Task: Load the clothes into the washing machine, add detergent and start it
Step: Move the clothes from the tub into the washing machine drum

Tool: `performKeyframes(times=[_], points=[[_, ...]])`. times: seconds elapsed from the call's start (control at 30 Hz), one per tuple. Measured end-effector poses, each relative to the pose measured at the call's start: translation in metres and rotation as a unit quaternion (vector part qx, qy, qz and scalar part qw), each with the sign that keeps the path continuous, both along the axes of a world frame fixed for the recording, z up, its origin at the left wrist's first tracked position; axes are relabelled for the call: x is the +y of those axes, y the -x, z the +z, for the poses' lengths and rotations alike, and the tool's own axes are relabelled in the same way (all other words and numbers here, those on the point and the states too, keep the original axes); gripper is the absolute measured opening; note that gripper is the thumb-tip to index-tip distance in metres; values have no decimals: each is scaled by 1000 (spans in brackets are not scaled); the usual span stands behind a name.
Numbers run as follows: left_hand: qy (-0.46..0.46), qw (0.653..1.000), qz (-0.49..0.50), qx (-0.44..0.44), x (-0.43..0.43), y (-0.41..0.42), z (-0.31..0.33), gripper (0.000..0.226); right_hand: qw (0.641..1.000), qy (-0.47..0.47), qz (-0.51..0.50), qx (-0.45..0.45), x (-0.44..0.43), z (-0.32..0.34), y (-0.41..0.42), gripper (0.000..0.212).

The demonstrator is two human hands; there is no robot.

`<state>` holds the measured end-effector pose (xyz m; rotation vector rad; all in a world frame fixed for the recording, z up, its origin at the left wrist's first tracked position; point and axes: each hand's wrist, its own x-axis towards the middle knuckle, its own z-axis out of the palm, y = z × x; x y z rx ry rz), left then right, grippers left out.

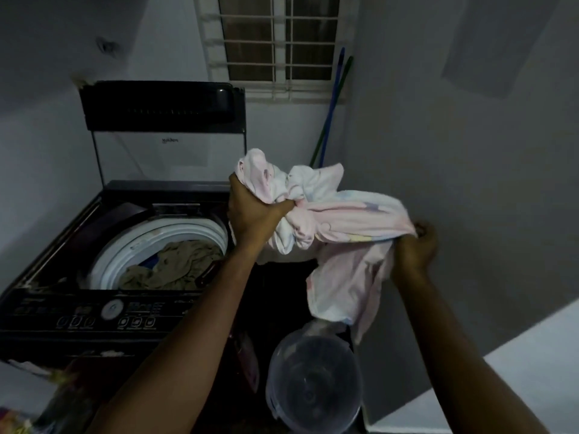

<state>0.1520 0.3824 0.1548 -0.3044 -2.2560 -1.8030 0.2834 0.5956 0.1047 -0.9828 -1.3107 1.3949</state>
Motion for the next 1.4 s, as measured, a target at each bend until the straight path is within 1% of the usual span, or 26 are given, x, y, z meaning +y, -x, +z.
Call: performKeyframes(times=[0.03, 0.07, 0.1, 0.17, 0.23, 0.3, 0.37, 0.43, 0.5, 0.6, 0.63, 0.67, 0.7, 0.8, 0.87, 0.97, 1.03, 1.1, 1.13, 1.17, 1.2, 1.23, 1.3, 1.33, 1.37, 1.4], points=[[5, 1000, -8, -4, 3, -2, -4, 101, 999, -12, 11, 28, -1, 13, 6, 22], [3, 1000, -17, -10, 8, -5, -6, 100, 997, -32, 53, 41, -5, 25, 12, 20], [-4, 999, -28, -19, 12, -5, -8, 101, 991, -60, 117, 37, -10, 38, 18, 23], [-20, 998, -48, -43, 21, -5, -11, 101, 958, -84, 276, -7, -24, 51, 32, 40], [-39, 995, -57, -67, 26, -3, -14, 101, 914, -28, 405, -9, -35, 56, 41, 47], [-69, 991, -68, -89, 28, 1, -16, 105, 893, 32, 450, 8, -35, 55, 45, 51], [-97, 986, -89, -101, 27, 5, -17, 112, 889, 54, 454, -3, -30, 55, 47, 56], [-115, 981, -113, -112, 26, 6, -18, 120, 884, 80, 460, -6, -33, 61, 46, 54], [-121, 975, -136, -125, 25, 6, -17, 130, 863, 92, 497, 1, -40, 68, 45, 59], [-116, 971, -161, -137, 26, 6, -16, 150, 839, 74, 540, -4, -54, 80, 37, 59], [-117, 970, -162, -139, 27, 7, -15, 153, 834, 74, 547, 0, -58, 84, 35, 60], [-120, 970, -159, -139, 29, 7, -14, 152, 838, 78, 540, 2, -59, 86, 33, 61], [-124, 971, -155, -136, 30, 8, -14, 148, 833, 86, 546, 14, -61, 88, 31, 60], [-151, 970, -149, -122, 32, 14, -13, 122, 832, 95, 545, 26, -61, 87, 29, 59], [-183, 964, -147, -123, 33, 14, -13, 105, 824, 98, 557, 37, -61, 89, 28, 59], [-210, 961, -126, -129, 34, 13, -11, 95, 817, 63, 570, 59, -60, 93, 26, 52], [-211, 963, -114, -126, 36, 15, -8, 92, 834, 11, 547, 69, -58, 91, 23, 41], [-213, 964, -91, -127, 34, 17, -2, 92, 882, -57, 460, 82, -52, 77, 16, 34], [-213, 966, -74, -126, 32, 18, 1, 94, 911, -84, 396, 79, -47, 65, 9, 36], [-212, 968, -57, -120, 29, 19, 4, 95, 934, -99, 335, 67, -44, 51, 2, 46], [-211, 970, -42, -116, 27, 19, 8, 94, 951, -103, 289, 46, -41, 35, -6, 61], [-214, 970, -33, -113, 26, 19, 10, 93, 959, -91, 268, 18, -39, 19, -12, 80], [-229, 966, -31, -115, 26, 16, 16, 90, 952, -60, 296, -52, -40, -12, -13, 113], [-237, 964, -33, -117, 27, 14, 18, 89, 941, -65, 318, -97, -43, -25, -9, 119], [-245, 962, -36, -118, 30, 11, 19, 89, 933, -79, 325, -133, -49, -36, -3, 119], [-247, 961, -40, -120, 31, 8, 20, 89, 930, -86, 326, -145, -52, -46, 4, 110]])
